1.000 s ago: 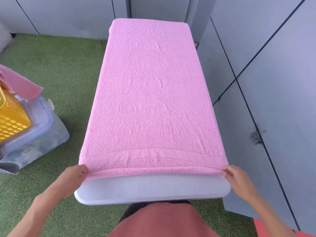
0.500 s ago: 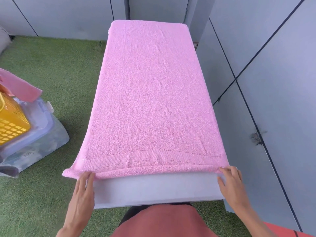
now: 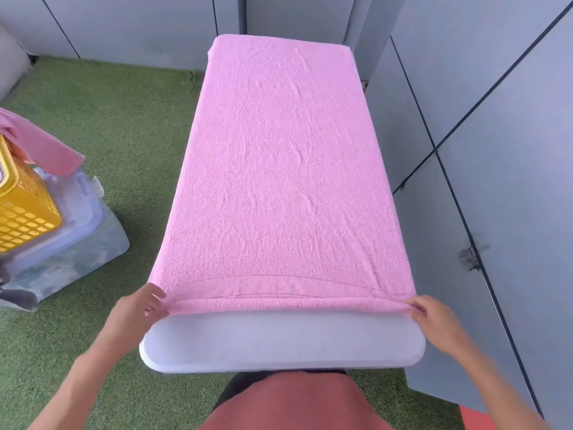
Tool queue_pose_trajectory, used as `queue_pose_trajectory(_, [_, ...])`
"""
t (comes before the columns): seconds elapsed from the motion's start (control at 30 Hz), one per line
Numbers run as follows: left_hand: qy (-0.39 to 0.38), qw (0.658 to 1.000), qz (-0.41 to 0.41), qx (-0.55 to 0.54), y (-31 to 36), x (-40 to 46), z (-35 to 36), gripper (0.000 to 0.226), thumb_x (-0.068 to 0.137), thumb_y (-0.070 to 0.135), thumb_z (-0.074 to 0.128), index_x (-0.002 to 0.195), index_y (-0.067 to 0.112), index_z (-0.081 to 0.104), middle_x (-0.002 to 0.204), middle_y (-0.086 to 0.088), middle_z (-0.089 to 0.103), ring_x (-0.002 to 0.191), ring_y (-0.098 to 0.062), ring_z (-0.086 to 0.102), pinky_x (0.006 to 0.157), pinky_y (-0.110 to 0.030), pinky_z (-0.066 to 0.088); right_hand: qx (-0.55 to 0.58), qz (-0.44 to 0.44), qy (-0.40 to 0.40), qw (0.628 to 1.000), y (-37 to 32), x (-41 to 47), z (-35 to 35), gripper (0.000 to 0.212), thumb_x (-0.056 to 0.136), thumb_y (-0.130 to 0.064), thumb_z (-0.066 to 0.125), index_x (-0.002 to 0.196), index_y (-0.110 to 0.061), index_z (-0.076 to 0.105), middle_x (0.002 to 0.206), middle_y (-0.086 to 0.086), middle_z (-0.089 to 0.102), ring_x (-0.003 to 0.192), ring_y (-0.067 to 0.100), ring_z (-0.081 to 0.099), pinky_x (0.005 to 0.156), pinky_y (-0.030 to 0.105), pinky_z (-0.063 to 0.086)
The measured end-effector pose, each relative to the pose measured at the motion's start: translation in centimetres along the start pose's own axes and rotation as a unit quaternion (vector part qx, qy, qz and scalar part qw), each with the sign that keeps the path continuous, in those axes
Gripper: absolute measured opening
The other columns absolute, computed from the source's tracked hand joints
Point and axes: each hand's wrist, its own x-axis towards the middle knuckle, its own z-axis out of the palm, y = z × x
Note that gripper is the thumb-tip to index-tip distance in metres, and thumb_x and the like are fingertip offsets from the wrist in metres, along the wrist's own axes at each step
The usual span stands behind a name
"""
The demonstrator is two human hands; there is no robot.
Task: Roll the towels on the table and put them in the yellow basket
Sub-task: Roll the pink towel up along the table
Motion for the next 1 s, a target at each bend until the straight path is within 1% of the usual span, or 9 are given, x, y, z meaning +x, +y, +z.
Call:
queue_pose_trajectory(0.07, [-0.048,0.997,-0.037,-0.042,0.1,1.7,-1.6,0.029,0.072,0.025,0.083,0.091,0.018,0.063,0.083,0.005,0.069,0.080,-0.012,0.065,0.070,-0.024,0.047,0.077,0.035,0.005,0.996,-0.8,1.0,-0.9,0.021,0.083,-0.004,0.069,0.089,-0.024,0.066,0.089,-0.005,0.068,0.088,0.017,0.064,0.072,0.014,0.042])
queue_pose_trajectory(0.17, [-0.033,0.997,-0.050,-0.055,-0.3,2.6,-2.1,0.022,0.067,0.030,0.085,0.078,0.021,0.069,0.079,0.004,0.069,0.077,-0.018,0.065,0.065,-0.029,0.045,0.114,0.053,0.065,0.990,-1.6,1.3,-0.5,0.030,0.079,0.003,0.070,0.076,-0.026,0.064,0.089,0.002,0.065,0.084,0.013,0.061,0.074,0.009,0.041])
queue_pose_trajectory(0.23, [0.031,0.999,-0.017,-0.017,-0.3,2.0,-1.4,0.012,0.071,0.027,0.083,0.073,0.024,0.071,0.083,0.003,0.063,0.079,-0.021,0.058,0.066,-0.032,0.041,0.036,0.041,0.139,0.989,-1.9,0.4,0.4,0.030,0.079,0.004,0.068,0.076,-0.026,0.069,0.092,0.001,0.057,0.089,0.019,0.054,0.087,0.023,0.043])
queue_pose_trajectory(0.33, [0.166,0.973,0.112,0.111,-0.4,-0.1,1.5,0.012,0.074,0.007,0.079,0.084,0.012,0.075,0.088,-0.004,0.059,0.082,-0.027,0.053,0.069,-0.040,0.047,-0.133,0.001,0.219,0.967,-2.0,-1.5,2.5,0.023,0.073,-0.003,0.076,0.089,-0.019,0.075,0.101,0.003,0.058,0.094,0.028,0.045,0.086,0.039,0.043])
queue_pose_trajectory(0.53, [0.198,0.948,0.172,0.180,-0.9,-2.5,6.9,0.052,0.077,-0.003,0.072,0.126,-0.005,0.054,0.121,-0.019,0.052,0.107,-0.040,0.052,0.080,-0.053,0.052,-0.140,-0.029,0.198,0.970,-1.7,-1.7,4.8,0.037,0.073,-0.006,0.078,0.108,-0.002,0.067,0.120,0.009,0.052,0.104,0.031,0.048,0.090,0.041,0.048])
queue_pose_trajectory(0.7, [0.170,0.971,0.130,0.109,0.0,-0.5,5.0,0.040,0.082,-0.011,0.061,0.119,0.006,0.062,0.113,-0.007,0.055,0.103,-0.031,0.055,0.073,-0.047,0.053,-0.119,-0.021,0.193,0.974,-1.5,-0.1,4.6,0.026,0.082,0.005,0.066,0.107,-0.001,0.067,0.116,0.010,0.054,0.106,0.032,0.049,0.093,0.043,0.047])
queue_pose_trajectory(0.83, [0.117,0.984,0.118,0.068,-0.4,0.1,2.9,0.028,0.088,-0.003,0.060,0.112,0.010,0.067,0.107,-0.001,0.066,0.093,-0.027,0.064,0.076,-0.041,0.050,-0.147,-0.084,0.182,0.969,0.0,-0.8,3.7,0.023,0.084,0.009,0.060,0.103,-0.002,0.068,0.099,0.006,0.061,0.093,0.029,0.055,0.088,0.030,0.038])
queue_pose_trajectory(0.93, [0.034,0.994,0.100,0.031,-0.4,0.5,1.1,0.031,0.089,0.001,0.062,0.113,0.018,0.067,0.101,0.003,0.069,0.091,-0.015,0.063,0.083,-0.032,0.049,-0.125,-0.059,0.098,0.986,1.0,-0.9,2.1,0.020,0.087,0.006,0.060,0.098,-0.007,0.069,0.093,0.002,0.061,0.089,0.029,0.056,0.079,0.028,0.037])
queue_pose_trajectory(1.0, [0.007,0.996,0.087,0.006,0.2,0.9,0.2,0.031,0.087,0.006,0.067,0.106,0.030,0.063,0.092,0.008,0.069,0.083,-0.011,0.066,0.075,-0.029,0.050,-0.065,-0.043,0.046,0.996,0.6,-0.3,0.7,0.022,0.088,0.000,0.061,0.089,-0.021,0.066,0.084,-0.002,0.062,0.083,0.025,0.059,0.072,0.029,0.039])
